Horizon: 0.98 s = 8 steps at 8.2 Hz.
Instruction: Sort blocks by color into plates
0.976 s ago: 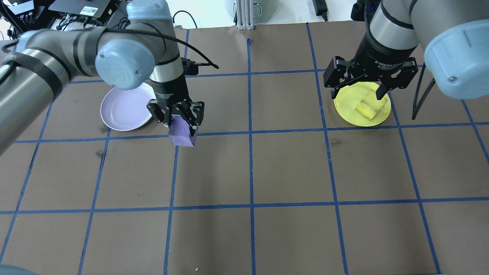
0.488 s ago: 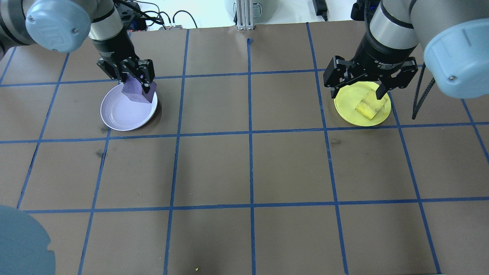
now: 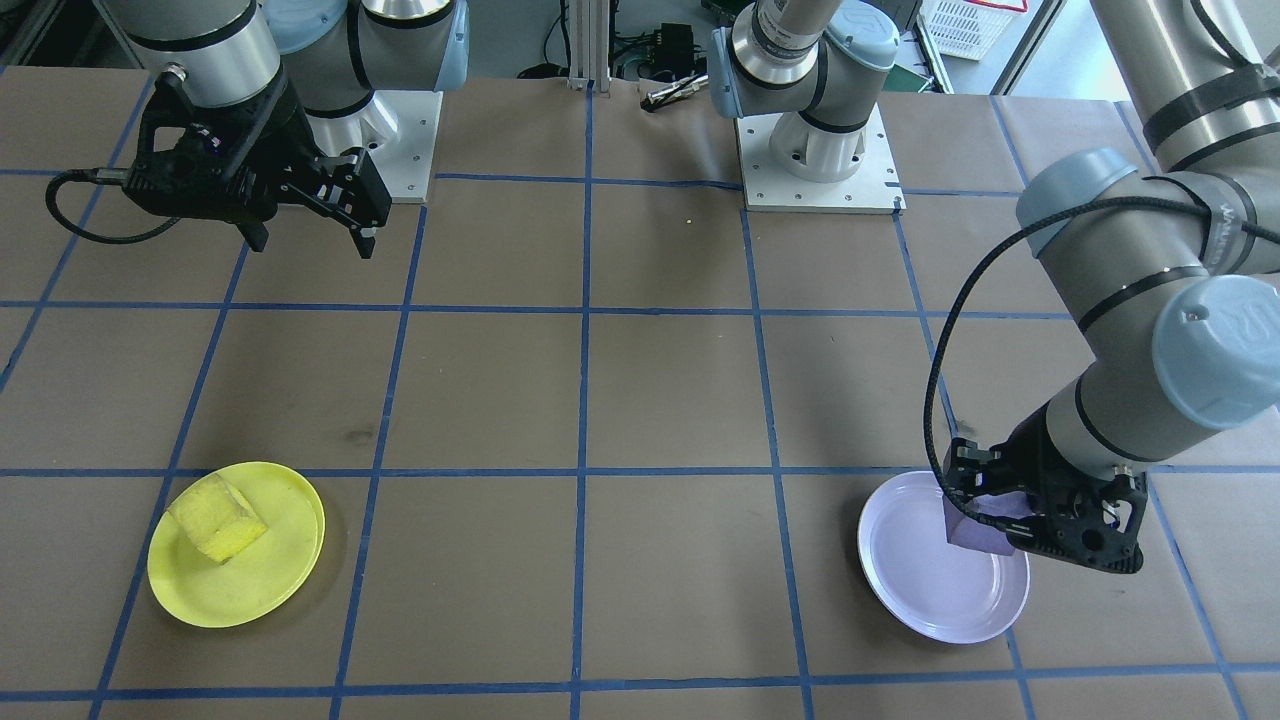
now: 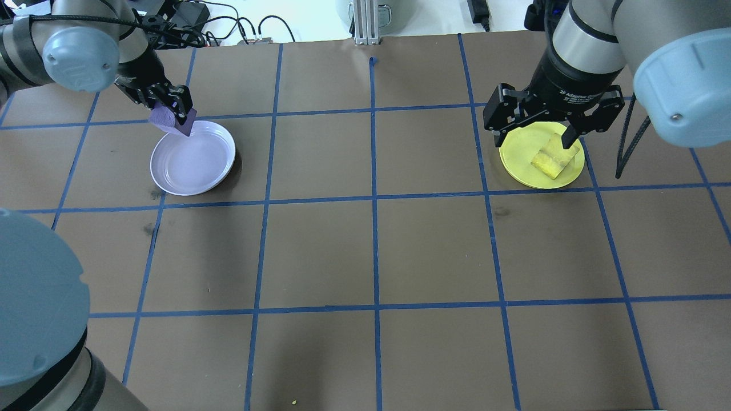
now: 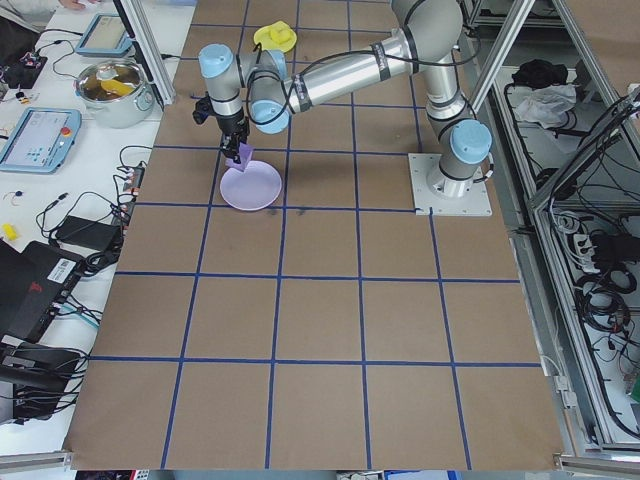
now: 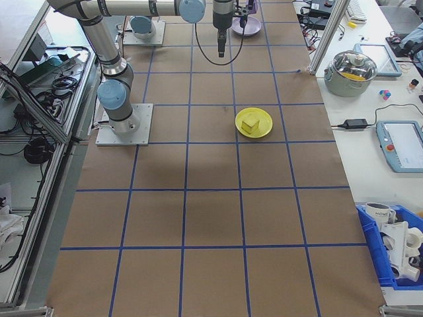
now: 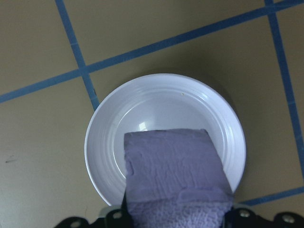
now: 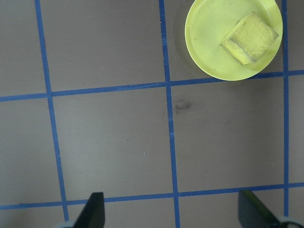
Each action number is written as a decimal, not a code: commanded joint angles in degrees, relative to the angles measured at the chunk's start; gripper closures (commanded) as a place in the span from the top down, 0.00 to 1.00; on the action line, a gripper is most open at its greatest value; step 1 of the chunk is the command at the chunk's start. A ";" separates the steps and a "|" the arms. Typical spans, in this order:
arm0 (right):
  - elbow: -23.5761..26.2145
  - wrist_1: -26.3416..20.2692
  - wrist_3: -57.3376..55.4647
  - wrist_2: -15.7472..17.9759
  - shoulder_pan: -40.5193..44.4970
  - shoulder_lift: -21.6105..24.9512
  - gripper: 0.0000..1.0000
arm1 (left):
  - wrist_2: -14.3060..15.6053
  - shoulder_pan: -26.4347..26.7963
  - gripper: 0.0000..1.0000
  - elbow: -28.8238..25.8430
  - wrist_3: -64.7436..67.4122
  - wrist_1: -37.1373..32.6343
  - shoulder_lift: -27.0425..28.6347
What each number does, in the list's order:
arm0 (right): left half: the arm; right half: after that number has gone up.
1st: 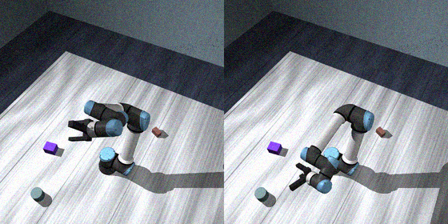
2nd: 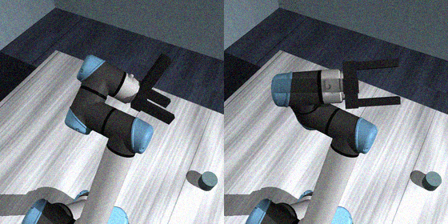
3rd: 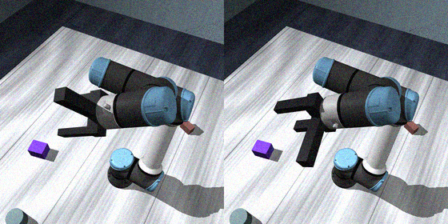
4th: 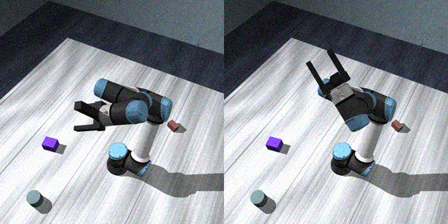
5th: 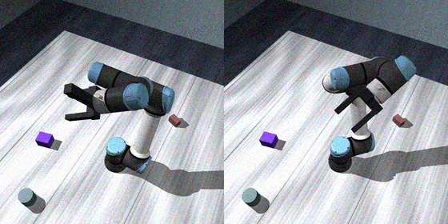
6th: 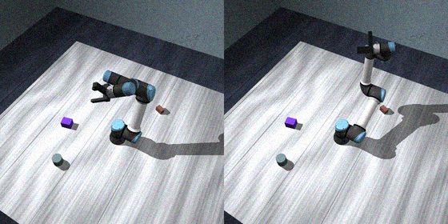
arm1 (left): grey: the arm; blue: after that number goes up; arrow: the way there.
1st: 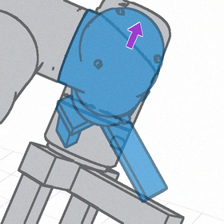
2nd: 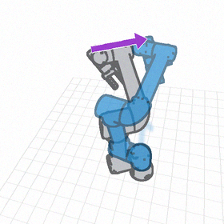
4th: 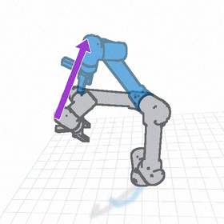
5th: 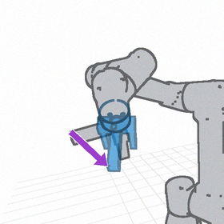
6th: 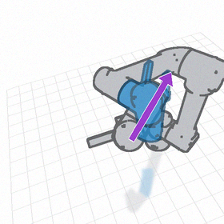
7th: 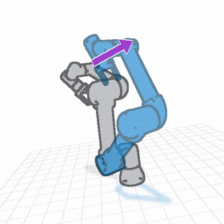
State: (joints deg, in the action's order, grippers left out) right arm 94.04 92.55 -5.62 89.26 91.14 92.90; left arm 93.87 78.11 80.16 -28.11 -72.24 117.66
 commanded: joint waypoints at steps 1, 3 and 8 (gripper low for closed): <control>0.00 0.00 0.00 -0.05 0.00 0.00 1.00 | -0.27 -0.15 0.04 0.26 -0.28 4.92 4.58; 0.00 0.00 0.00 0.04 0.00 0.00 1.00 | 0.00 -0.15 0.53 0.52 -0.28 4.92 8.01; 0.00 0.00 0.00 -0.05 0.00 0.00 1.00 | 0.61 0.38 1.00 -0.26 0.07 -1.14 3.65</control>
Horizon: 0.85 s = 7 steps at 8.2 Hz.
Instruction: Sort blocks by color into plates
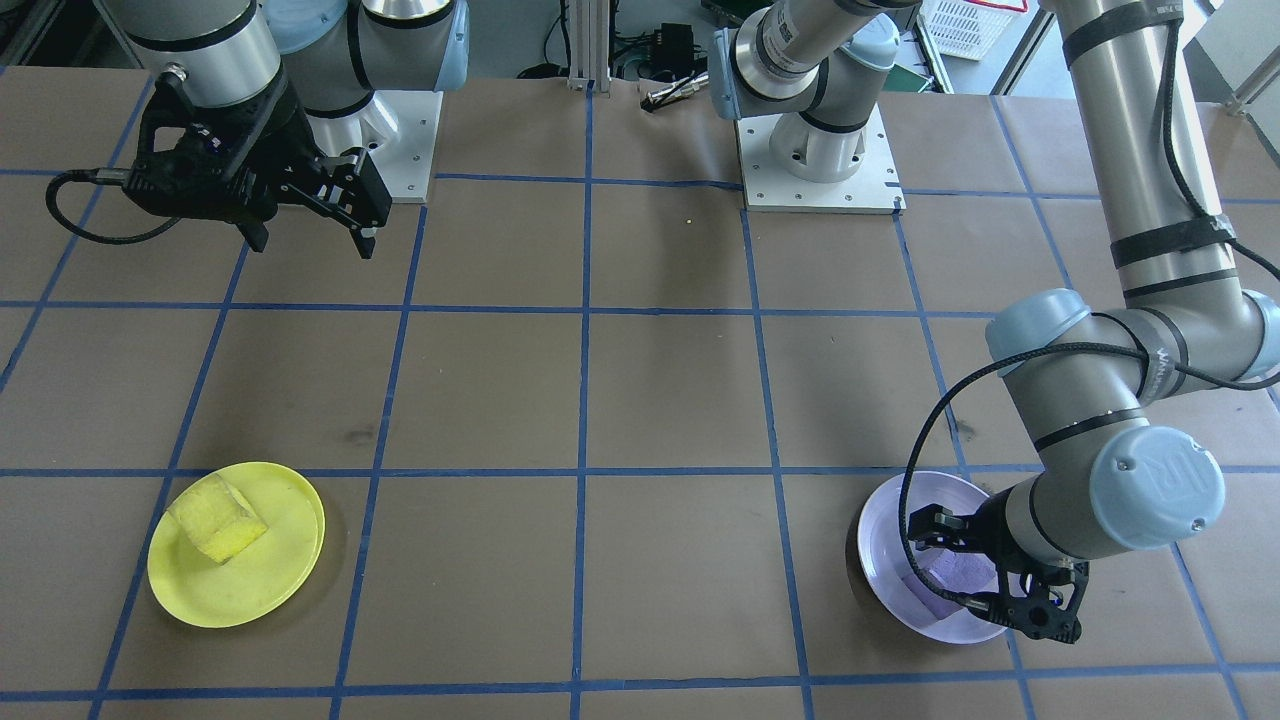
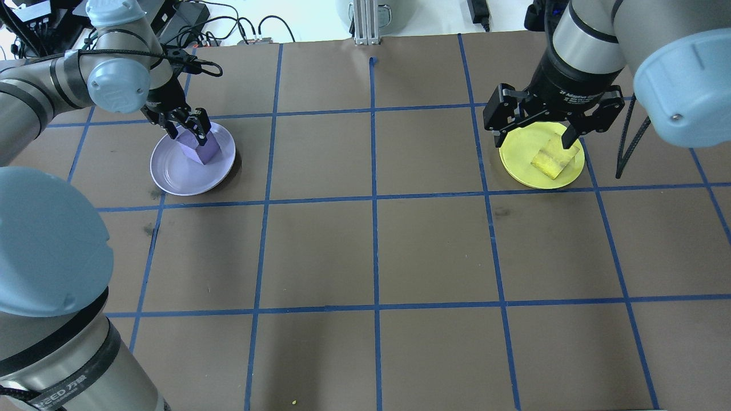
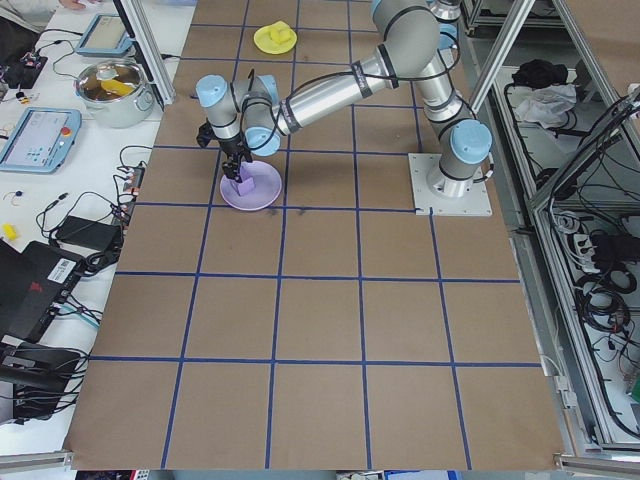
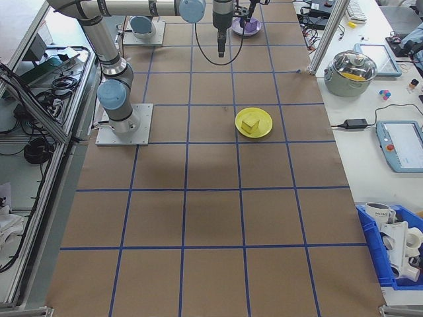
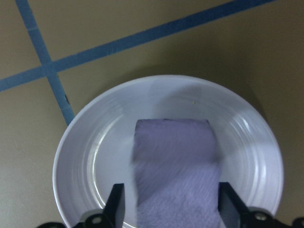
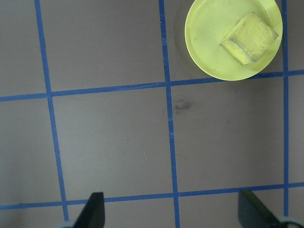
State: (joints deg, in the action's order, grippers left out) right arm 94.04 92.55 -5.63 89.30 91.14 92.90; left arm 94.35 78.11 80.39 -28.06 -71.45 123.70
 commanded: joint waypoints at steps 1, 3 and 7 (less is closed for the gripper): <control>0.00 0.00 0.00 -0.09 0.00 0.00 1.00 | 0.22 1.51 1.00 -0.50 0.46 -2.02 -6.24; 0.00 0.00 0.00 -0.09 0.00 0.00 1.00 | 0.13 7.02 1.00 -0.41 5.88 -3.85 -15.55; 0.00 0.00 0.00 -0.09 0.00 0.00 1.00 | -0.66 13.91 1.00 0.20 20.92 -17.89 -27.60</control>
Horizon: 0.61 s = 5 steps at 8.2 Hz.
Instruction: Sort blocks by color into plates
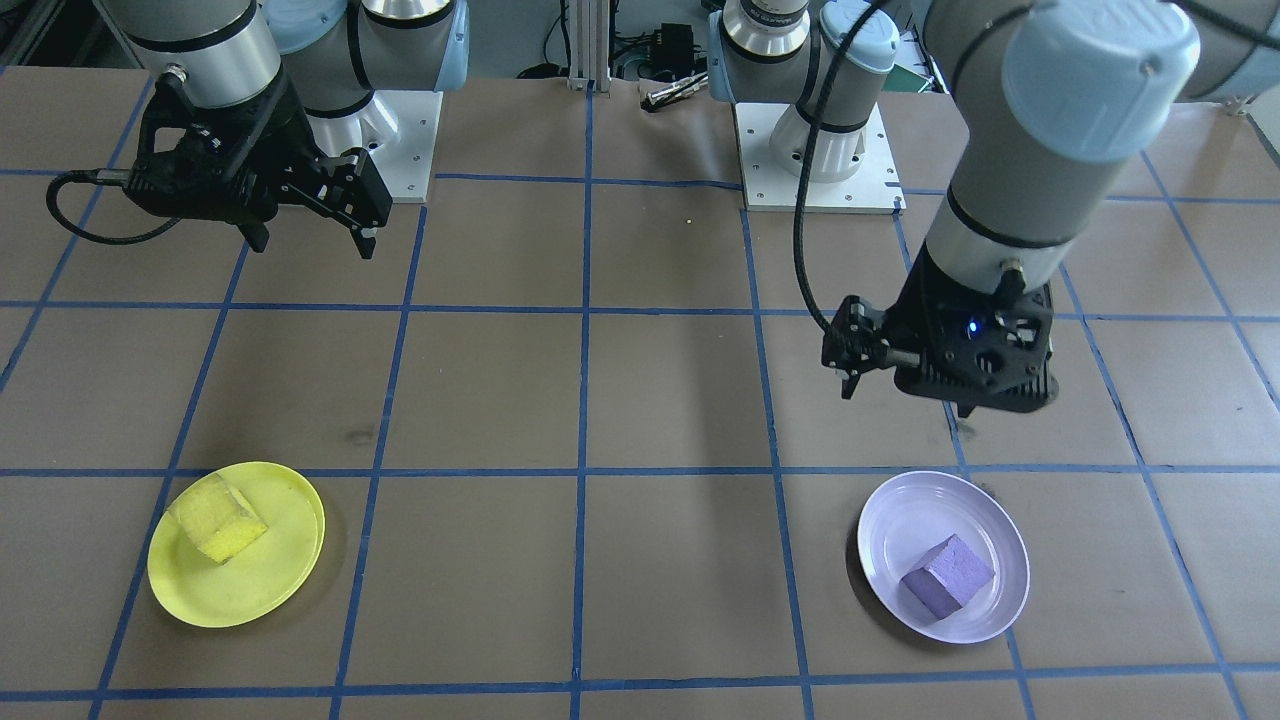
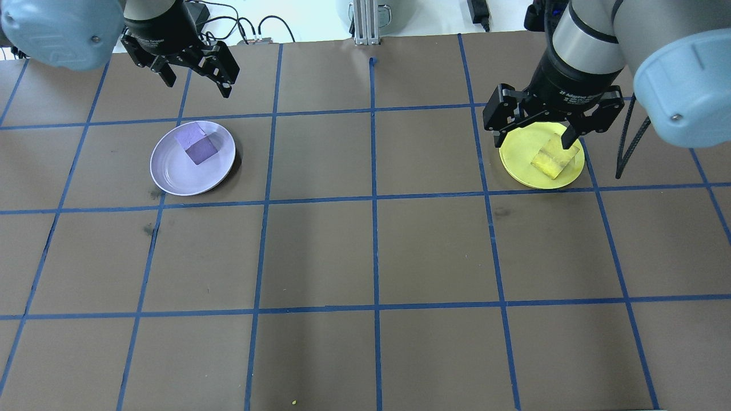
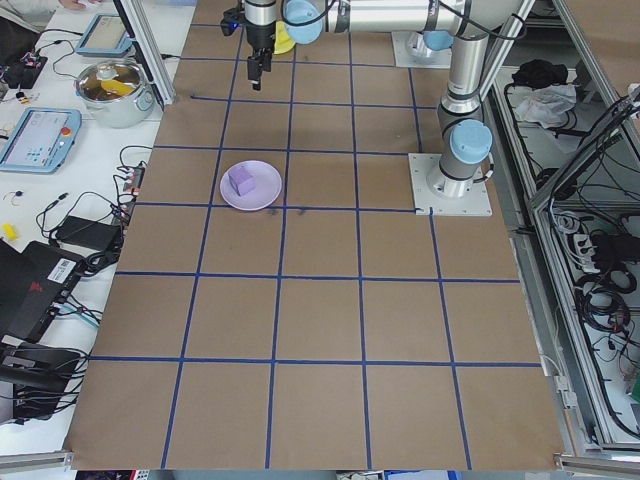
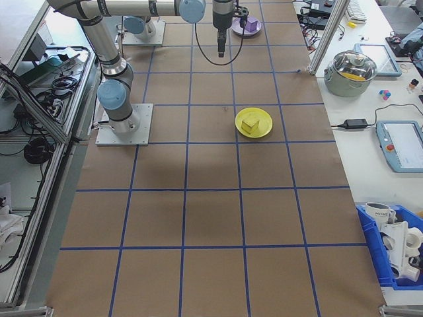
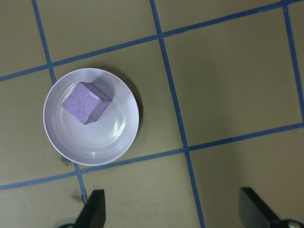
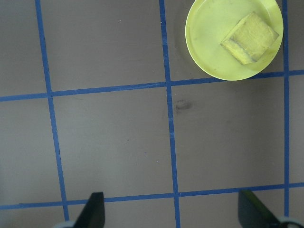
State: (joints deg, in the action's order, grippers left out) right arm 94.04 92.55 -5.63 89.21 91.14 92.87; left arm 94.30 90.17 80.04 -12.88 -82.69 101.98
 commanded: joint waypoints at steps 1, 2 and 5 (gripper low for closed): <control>0.00 0.00 0.00 0.00 0.00 0.03 1.00 | -0.52 1.85 1.00 0.73 5.84 -8.70 -9.31; 0.00 0.00 0.00 0.00 0.00 0.03 1.00 | -0.52 1.24 1.00 0.82 5.84 -10.89 -12.56; 0.00 0.00 0.00 0.00 0.00 0.03 1.00 | -1.22 1.06 1.00 2.92 6.81 -10.56 -13.74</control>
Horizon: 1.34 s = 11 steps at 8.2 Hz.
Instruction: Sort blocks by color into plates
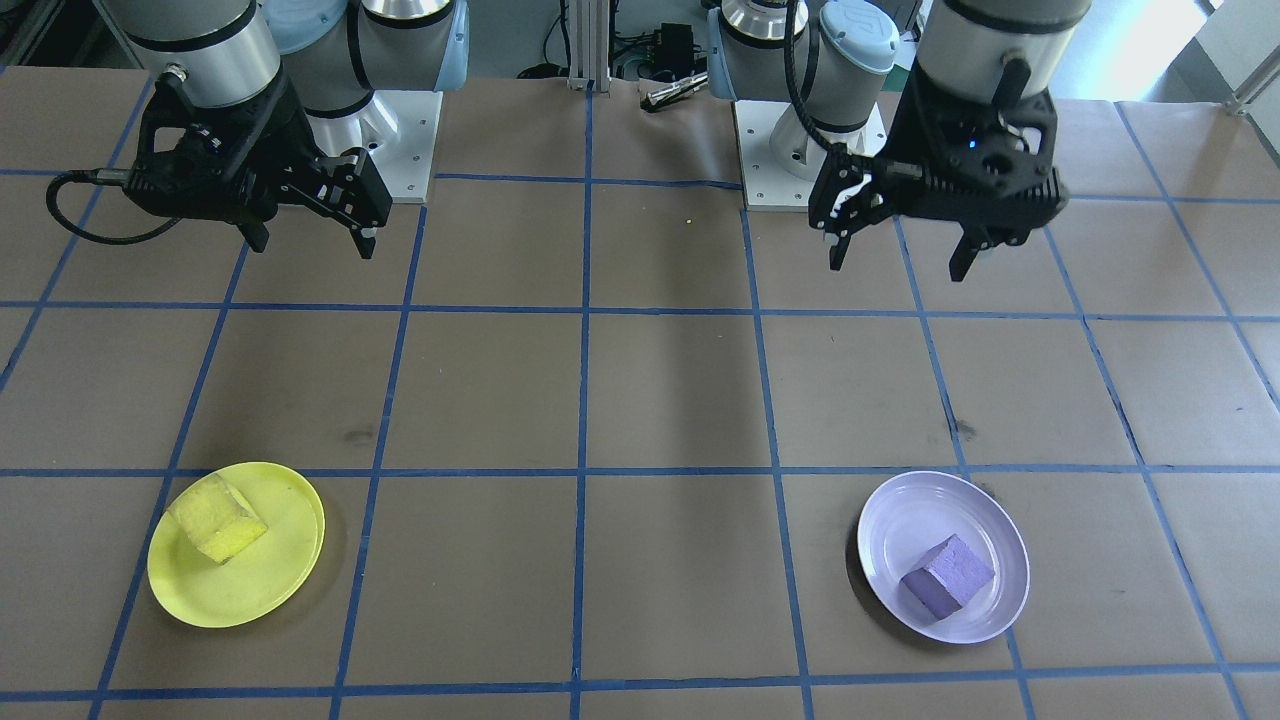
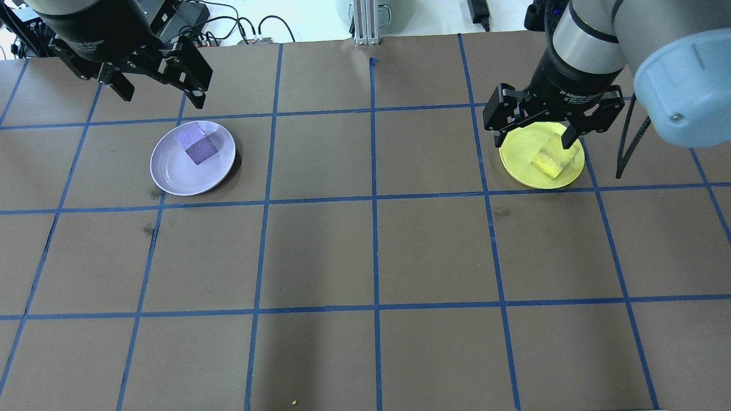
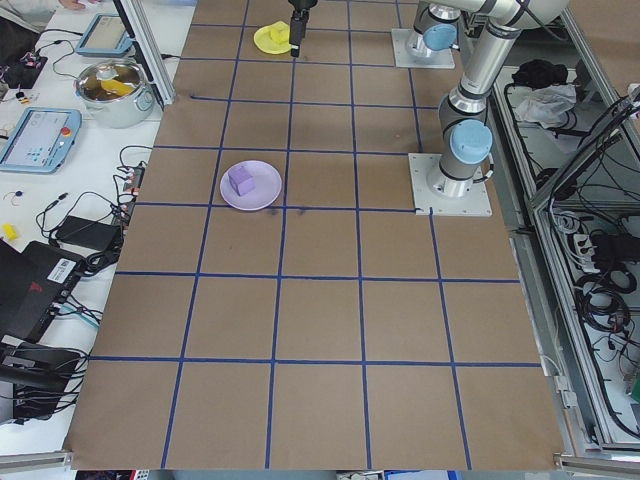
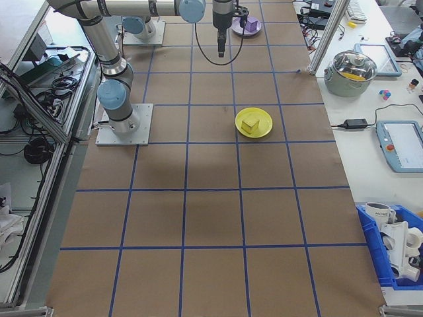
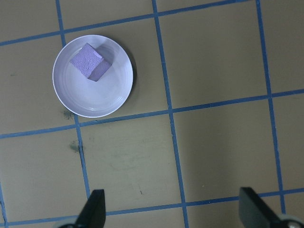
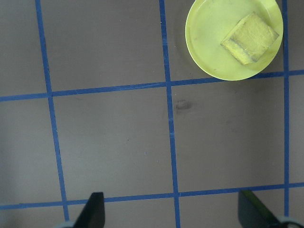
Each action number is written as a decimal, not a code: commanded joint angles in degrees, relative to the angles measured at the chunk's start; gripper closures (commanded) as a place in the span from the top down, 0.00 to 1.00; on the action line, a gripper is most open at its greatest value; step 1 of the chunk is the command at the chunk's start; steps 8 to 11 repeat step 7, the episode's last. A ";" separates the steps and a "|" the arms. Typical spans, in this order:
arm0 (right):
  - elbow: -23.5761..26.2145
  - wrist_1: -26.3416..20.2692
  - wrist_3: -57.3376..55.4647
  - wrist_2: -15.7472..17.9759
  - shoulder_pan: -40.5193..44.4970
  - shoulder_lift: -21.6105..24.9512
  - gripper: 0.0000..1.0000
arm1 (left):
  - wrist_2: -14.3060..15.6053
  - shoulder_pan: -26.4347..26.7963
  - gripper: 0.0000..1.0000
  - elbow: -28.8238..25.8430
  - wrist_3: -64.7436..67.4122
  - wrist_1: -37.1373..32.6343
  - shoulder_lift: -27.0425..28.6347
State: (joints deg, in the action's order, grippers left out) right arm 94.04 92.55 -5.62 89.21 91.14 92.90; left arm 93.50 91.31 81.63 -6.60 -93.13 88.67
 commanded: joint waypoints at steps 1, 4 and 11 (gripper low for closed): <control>0.00 0.00 0.00 0.00 0.00 0.00 1.00 | -2.77 -0.08 1.00 1.60 0.62 -0.03 -0.25; 0.00 0.00 0.00 0.00 0.00 0.00 1.00 | -2.62 -0.16 1.00 2.65 0.36 0.06 0.28; 0.00 0.00 0.00 0.00 0.00 -0.09 1.00 | -2.88 -0.17 1.00 3.09 0.62 0.14 0.01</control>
